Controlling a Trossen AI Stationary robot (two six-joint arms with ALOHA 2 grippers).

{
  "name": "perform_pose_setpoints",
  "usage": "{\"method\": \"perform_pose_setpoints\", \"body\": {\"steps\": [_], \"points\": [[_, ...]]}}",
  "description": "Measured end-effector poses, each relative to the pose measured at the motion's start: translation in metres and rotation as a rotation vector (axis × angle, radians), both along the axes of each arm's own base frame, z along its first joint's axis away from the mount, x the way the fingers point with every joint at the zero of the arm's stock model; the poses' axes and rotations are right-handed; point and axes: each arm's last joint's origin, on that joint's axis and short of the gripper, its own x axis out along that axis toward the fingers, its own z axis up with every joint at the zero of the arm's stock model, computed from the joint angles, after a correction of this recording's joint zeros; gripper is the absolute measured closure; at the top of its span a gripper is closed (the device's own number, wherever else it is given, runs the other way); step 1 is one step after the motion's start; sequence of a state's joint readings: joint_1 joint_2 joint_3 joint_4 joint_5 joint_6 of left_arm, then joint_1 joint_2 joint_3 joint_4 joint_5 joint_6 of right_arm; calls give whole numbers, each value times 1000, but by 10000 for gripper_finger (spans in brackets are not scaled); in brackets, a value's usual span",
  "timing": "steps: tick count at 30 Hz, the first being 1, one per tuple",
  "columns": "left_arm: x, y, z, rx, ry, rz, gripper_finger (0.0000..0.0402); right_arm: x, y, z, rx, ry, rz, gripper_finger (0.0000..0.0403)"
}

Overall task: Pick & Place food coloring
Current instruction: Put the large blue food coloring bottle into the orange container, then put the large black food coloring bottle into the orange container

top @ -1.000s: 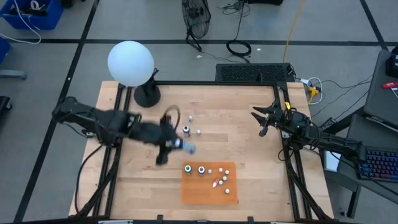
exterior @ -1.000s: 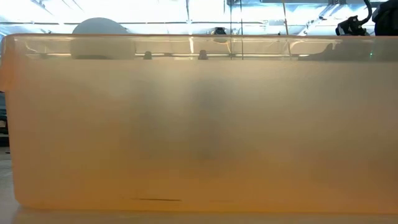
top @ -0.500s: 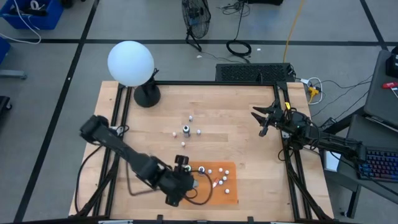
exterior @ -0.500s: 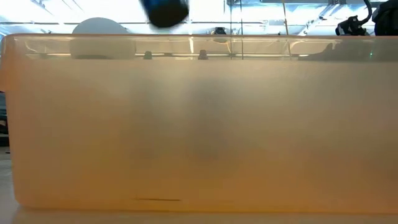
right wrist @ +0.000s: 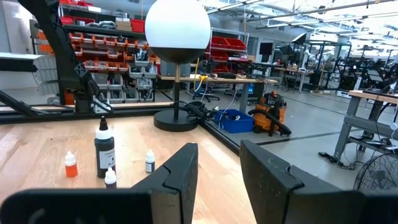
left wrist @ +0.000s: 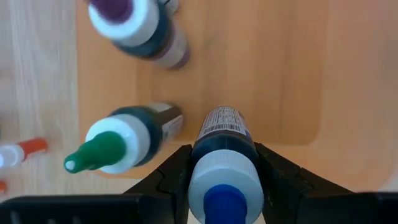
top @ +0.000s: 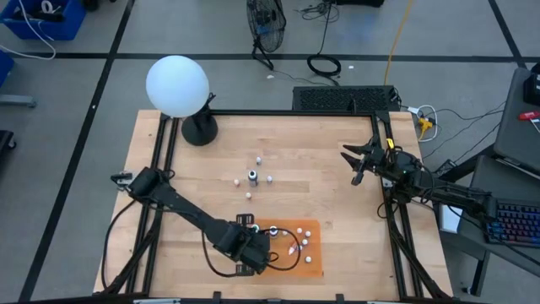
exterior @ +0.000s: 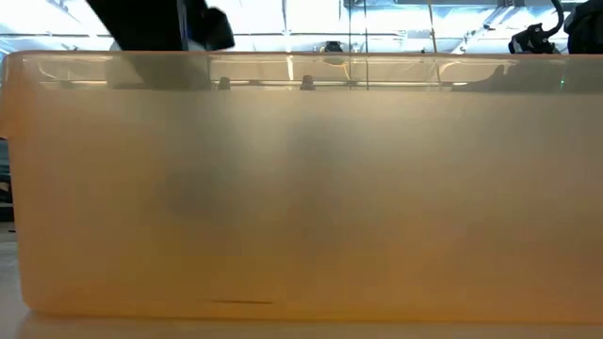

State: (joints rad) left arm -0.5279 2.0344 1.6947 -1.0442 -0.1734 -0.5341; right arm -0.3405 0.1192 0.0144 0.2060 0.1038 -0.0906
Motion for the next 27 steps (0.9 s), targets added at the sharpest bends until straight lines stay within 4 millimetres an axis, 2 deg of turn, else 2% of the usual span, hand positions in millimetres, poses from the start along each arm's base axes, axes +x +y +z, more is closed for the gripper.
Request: {"method": "perform_pose_setpoints", "body": {"steps": [5, 12, 14, 18, 21, 24, 27], "points": [[3, 3, -12, 7, 48, 47, 260, 0, 0, 0, 0, 0, -1, 293], [6, 8, -12, -7, 51, 98, 257, 0, 0, 0, 0, 0, 0, 293], [6, 8, -12, -8, 52, 90, 216, 0, 0, 0, 0, 0, -1, 293], [5, 9, -10, -54, 73, 83, 107, 0, 0, 0, 0, 0, 0, 293], [4, 13, -2, -90, 76, 99, 47, 0, 0, 0, 0, 0, -1, 293], [2, 20, 12, -121, 57, 112, 12, 0, 0, 0, 0, 1, -1, 293], [-2, 30, 34, -147, 7, 122, 14, 0, 0, 0, -1, -2, 0, 293]]}}
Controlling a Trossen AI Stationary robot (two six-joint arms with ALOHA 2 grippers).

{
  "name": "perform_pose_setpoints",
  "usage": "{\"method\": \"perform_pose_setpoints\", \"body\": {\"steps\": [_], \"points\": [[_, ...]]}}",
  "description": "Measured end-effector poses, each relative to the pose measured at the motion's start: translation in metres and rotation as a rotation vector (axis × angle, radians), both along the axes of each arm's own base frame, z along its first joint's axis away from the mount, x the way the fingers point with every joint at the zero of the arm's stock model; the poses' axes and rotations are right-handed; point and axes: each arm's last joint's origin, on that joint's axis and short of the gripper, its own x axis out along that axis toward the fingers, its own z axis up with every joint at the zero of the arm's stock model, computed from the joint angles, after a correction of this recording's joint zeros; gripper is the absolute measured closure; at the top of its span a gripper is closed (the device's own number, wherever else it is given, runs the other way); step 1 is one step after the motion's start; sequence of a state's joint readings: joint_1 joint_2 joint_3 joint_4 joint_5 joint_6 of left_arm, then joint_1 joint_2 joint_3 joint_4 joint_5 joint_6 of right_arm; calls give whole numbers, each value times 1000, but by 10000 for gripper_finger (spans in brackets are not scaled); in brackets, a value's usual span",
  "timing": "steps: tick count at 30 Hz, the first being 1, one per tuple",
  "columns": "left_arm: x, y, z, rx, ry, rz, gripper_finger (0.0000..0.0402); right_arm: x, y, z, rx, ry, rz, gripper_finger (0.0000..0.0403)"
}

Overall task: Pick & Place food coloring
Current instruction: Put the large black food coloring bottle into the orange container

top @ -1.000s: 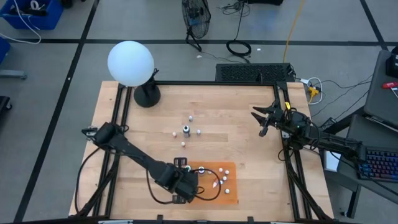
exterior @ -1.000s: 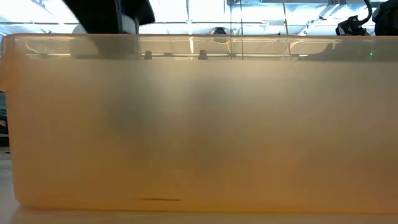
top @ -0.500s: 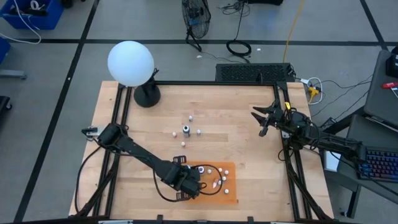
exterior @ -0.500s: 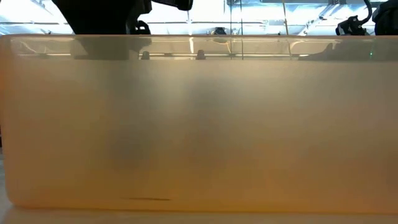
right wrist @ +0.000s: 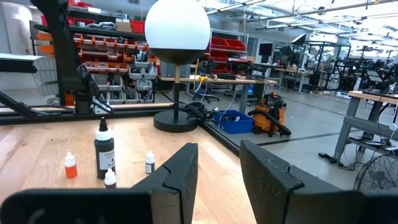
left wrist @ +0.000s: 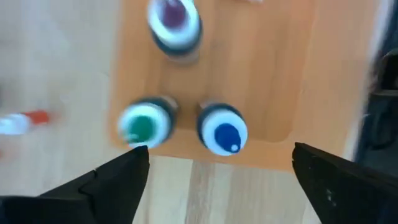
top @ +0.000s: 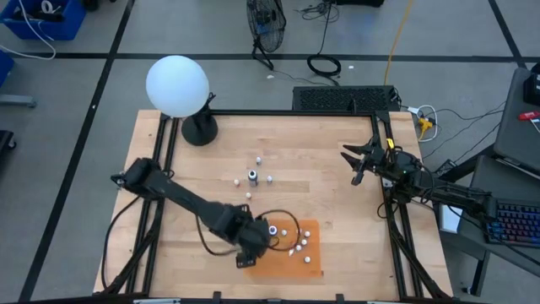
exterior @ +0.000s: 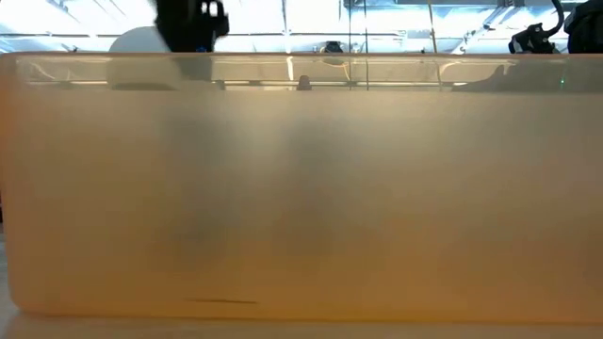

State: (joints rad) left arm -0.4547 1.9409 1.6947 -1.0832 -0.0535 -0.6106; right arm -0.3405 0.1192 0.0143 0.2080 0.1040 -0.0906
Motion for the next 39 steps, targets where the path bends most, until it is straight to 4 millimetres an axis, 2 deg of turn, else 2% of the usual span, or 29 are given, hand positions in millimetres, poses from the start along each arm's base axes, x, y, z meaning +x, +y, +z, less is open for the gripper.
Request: {"method": "perform_pose_setpoints", "body": {"steps": [3, 6, 10, 13, 16, 20, 25, 31, 39], "points": [[-6, 17, 24, 26, -63, 19, 28, 0, 0, 0, 0, 0, 0, 293], [-14, 41, 45, 103, -98, 33, 42, 0, 0, 0, 0, 1, 0, 293], [-20, 85, 65, 185, -112, 76, 56, 0, 0, 0, 0, 2, 0, 293], [-16, 120, 70, 192, -109, 137, 63, 0, 0, 0, 0, 2, 0, 293], [-12, 151, 69, 174, -88, 160, 66, 0, 0, 0, 0, 1, 0, 293], [-5, 186, 57, 189, -30, 137, 65, 0, 0, 0, 0, 2, 0, 293], [0, 214, 43, 201, 22, 140, 70, 0, 0, 0, 0, 2, 0, 293], [9, 232, 22, 118, 85, 107, 69, 0, 0, 0, 0, 1, 0, 293], [18, 234, 2, 104, 137, 90, 82, 0, 0, 0, 1, 1, 0, 293]]}}
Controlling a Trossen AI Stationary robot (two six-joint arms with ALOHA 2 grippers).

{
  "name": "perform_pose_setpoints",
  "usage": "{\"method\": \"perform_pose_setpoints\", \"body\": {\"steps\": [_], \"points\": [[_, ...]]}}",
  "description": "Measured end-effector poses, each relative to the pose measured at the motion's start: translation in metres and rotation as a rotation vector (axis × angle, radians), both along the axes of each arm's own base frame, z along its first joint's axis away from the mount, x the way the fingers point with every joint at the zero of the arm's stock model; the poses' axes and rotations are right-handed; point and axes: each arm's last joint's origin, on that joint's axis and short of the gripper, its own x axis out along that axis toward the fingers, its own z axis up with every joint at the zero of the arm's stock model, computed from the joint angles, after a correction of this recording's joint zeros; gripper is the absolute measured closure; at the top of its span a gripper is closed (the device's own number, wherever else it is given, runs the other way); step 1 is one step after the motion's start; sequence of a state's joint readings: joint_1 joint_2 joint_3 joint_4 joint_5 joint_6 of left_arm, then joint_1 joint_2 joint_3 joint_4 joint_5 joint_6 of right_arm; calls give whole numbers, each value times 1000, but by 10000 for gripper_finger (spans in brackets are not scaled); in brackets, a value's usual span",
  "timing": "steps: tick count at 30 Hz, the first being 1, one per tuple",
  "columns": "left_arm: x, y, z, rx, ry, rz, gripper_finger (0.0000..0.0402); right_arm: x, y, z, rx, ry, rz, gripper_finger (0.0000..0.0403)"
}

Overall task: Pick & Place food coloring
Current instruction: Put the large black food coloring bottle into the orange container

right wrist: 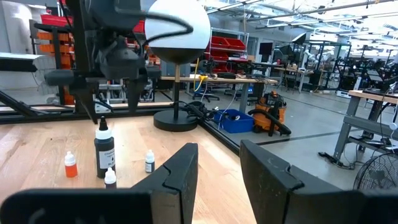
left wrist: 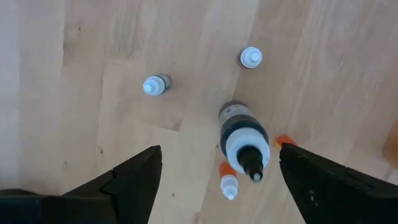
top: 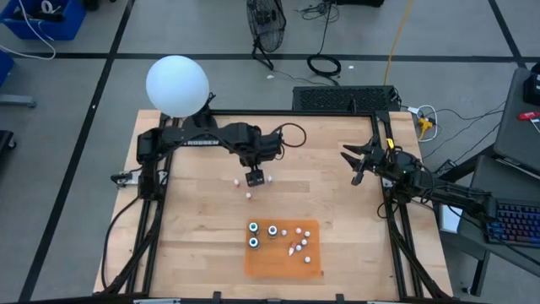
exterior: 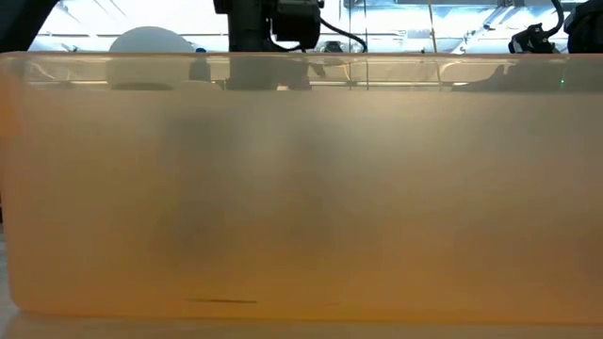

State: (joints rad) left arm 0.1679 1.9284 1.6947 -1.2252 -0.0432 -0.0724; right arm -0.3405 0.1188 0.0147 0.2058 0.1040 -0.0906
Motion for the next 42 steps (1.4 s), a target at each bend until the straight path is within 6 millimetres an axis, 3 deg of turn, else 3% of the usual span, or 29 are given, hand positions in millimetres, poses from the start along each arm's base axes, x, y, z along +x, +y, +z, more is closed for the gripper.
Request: {"method": "perform_pose_setpoints", "body": {"steps": [9, 19, 35, 42], "points": [[2, -6, -34, -15, 99, -3, 80, 0, 0, 0, 0, 0, 0, 293], [-2, -9, -71, -12, 74, 10, 85, 0, 0, 0, 0, 1, 0, 293], [-4, -9, -73, -7, 85, 4, 87, 0, 0, 0, 0, 0, 0, 293], [-4, -9, -62, -1, 47, 5, 96, 0, 0, 0, 0, 1, 0, 293]]}}
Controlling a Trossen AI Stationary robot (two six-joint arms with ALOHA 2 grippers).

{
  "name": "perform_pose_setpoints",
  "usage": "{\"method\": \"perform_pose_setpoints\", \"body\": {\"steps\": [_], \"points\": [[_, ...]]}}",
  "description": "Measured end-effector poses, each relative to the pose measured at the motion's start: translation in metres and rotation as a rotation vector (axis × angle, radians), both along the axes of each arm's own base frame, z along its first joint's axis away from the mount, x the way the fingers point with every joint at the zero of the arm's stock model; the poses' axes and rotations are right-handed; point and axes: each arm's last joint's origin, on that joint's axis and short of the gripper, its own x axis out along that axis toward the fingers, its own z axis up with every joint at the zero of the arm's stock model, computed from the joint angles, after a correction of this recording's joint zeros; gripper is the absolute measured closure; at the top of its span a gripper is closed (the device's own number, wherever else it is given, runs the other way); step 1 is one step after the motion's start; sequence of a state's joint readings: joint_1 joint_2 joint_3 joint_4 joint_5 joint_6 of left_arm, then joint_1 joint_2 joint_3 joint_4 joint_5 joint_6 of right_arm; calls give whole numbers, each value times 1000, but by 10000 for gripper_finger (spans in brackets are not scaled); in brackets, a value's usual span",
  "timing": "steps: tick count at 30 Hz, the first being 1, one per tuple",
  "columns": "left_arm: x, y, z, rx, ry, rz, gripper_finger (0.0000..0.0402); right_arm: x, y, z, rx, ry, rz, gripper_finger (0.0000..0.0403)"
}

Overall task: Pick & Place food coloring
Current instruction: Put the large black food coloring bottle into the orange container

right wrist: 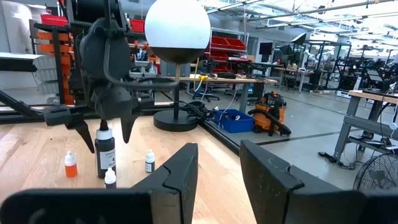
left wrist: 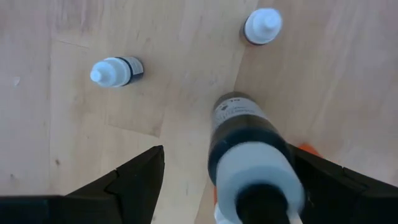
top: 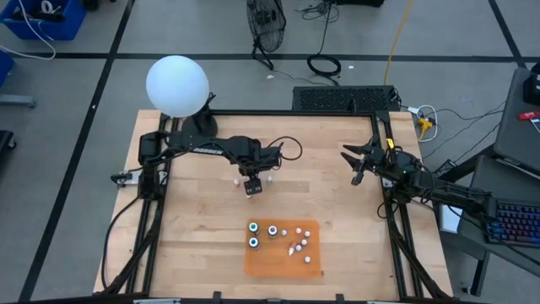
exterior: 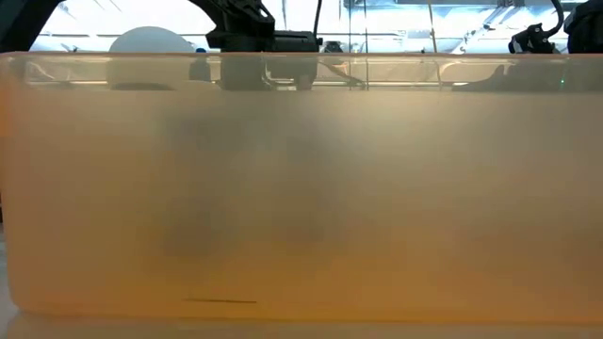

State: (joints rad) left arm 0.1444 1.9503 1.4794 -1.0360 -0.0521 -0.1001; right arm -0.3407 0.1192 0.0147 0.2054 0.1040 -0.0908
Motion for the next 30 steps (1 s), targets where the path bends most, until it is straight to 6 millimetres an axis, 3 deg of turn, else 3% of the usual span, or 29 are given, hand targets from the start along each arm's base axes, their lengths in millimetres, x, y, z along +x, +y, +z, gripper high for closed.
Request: {"method": "perform_pose_setpoints", "body": {"steps": [10, 21, 26, 30], "points": [[3, 0, 4, 6, -47, 10, 86, 0, 0, 0, 0, 0, 0, 293], [4, 1, 4, 7, -54, 7, 107, 0, 0, 0, 0, 0, 0, 293], [4, 0, 4, 7, -52, -5, 142, 0, 0, 0, 0, 0, 0, 293], [4, 0, 4, 8, -51, -13, 204, 0, 0, 0, 0, 0, 0, 293]]}}
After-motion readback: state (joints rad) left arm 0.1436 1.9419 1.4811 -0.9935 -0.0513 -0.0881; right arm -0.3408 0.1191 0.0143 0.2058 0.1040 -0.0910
